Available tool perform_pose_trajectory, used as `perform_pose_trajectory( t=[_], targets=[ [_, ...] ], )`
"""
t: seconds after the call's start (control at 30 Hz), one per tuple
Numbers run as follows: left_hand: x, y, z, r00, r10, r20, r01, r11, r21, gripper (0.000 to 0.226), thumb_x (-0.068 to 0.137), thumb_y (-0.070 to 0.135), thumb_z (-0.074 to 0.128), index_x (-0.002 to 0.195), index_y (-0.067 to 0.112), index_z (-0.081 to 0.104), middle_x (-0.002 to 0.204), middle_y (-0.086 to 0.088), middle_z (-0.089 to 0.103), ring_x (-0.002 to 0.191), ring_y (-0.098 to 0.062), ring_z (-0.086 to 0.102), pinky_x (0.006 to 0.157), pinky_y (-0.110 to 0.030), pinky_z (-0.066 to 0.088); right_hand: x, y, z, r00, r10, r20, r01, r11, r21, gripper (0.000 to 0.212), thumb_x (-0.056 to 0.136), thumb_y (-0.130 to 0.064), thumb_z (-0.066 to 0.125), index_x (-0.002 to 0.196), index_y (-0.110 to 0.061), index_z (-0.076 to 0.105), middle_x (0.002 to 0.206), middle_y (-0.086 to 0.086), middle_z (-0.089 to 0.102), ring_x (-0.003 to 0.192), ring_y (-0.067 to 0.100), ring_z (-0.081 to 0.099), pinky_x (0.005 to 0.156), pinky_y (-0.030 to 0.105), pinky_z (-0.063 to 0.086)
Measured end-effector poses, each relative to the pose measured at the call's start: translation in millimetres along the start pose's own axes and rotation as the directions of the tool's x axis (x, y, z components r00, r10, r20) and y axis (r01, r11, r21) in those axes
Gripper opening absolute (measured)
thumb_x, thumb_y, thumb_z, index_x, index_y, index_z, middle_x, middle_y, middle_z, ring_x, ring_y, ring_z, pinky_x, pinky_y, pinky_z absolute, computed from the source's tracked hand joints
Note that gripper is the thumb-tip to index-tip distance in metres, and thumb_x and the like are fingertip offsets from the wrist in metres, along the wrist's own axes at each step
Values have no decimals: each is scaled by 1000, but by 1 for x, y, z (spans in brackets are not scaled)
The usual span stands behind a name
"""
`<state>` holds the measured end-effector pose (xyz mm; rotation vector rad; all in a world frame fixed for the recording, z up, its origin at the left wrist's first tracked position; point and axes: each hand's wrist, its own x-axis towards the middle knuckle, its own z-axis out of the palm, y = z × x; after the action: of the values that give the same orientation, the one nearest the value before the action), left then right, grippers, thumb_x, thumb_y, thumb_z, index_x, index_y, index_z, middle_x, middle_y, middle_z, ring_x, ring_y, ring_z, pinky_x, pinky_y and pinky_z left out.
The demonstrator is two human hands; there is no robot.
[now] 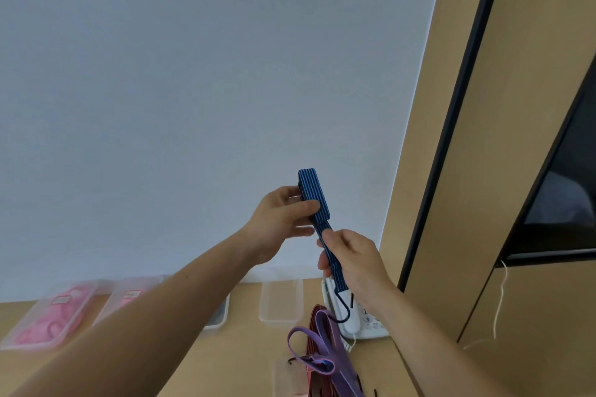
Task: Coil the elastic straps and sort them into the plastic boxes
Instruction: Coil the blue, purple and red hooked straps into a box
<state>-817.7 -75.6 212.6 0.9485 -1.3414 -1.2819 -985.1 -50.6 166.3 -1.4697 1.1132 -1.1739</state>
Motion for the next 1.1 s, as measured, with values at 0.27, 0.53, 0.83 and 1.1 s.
perform_pose_trajectory(
  t=[0.27,0.53,0.83,1.1],
  targets=[
    [4,-12,-16,999,46,-11,-45,998,34,27,94,8,64,120,5,59,104,-8,75,95,-28,73,77,-35,61,-3,5,-2,993,79,84,-81,997,15,24,102,-24,51,90,-5,59,77,10,74,66,24,70,63,30,54],
    [-1,-29,-15,892,425,155,-401,587,703,52,91,13,67,138,16,47,116,9,63,97,-4,66,85,-14,52,1,-8,0,992,114,50,-120,985,126,46,96,-51,53,90,-6,63,63,9,65,47,18,52,45,26,40],
    [-4,-35,-16,525,717,458,-553,-122,824,52,76,-7,76,125,-3,59,124,-21,65,106,-34,69,77,-37,61,-1,-16,6,984,176,41,-180,937,301,63,91,-67,46,83,-8,67,59,5,57,41,13,34,41,22,27],
    [0,-36,-19,598,698,394,-609,77,789,62,85,-7,63,139,17,44,148,-14,48,130,-25,54,94,-29,54,1,-9,0,989,129,74,-144,952,271,54,90,-61,53,86,-10,67,63,6,61,45,12,37,43,21,29]
  ],
)
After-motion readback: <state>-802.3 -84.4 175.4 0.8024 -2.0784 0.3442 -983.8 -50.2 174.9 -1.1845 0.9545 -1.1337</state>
